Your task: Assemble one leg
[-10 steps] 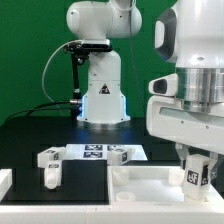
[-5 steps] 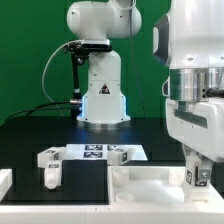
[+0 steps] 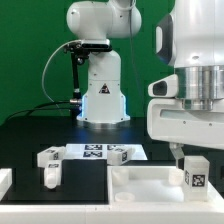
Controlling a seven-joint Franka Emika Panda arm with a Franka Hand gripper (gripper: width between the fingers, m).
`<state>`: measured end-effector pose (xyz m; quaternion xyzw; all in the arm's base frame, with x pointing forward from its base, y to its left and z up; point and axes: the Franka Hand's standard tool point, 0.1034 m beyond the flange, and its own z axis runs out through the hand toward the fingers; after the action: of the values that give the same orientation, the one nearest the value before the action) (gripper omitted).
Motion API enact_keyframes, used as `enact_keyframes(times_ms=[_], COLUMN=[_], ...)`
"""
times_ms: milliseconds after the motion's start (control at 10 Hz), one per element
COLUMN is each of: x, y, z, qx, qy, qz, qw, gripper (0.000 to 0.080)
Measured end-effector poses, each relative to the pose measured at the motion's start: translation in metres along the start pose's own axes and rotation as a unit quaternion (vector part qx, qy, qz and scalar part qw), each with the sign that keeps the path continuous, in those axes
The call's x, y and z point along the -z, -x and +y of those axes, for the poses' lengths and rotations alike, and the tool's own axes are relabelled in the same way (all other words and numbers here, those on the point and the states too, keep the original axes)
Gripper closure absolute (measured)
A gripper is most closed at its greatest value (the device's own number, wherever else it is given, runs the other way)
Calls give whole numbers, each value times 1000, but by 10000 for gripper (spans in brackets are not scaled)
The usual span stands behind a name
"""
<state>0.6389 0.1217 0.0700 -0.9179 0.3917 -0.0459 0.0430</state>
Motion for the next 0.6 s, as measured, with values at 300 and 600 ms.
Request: enact_keyframes(times_ms=[300,600], x=[3,2], y=[-9,-13], z=[1,1], qx=[233,310], qy=[9,10], qz=[3,-10], qw=[972,951], gripper=[150,150])
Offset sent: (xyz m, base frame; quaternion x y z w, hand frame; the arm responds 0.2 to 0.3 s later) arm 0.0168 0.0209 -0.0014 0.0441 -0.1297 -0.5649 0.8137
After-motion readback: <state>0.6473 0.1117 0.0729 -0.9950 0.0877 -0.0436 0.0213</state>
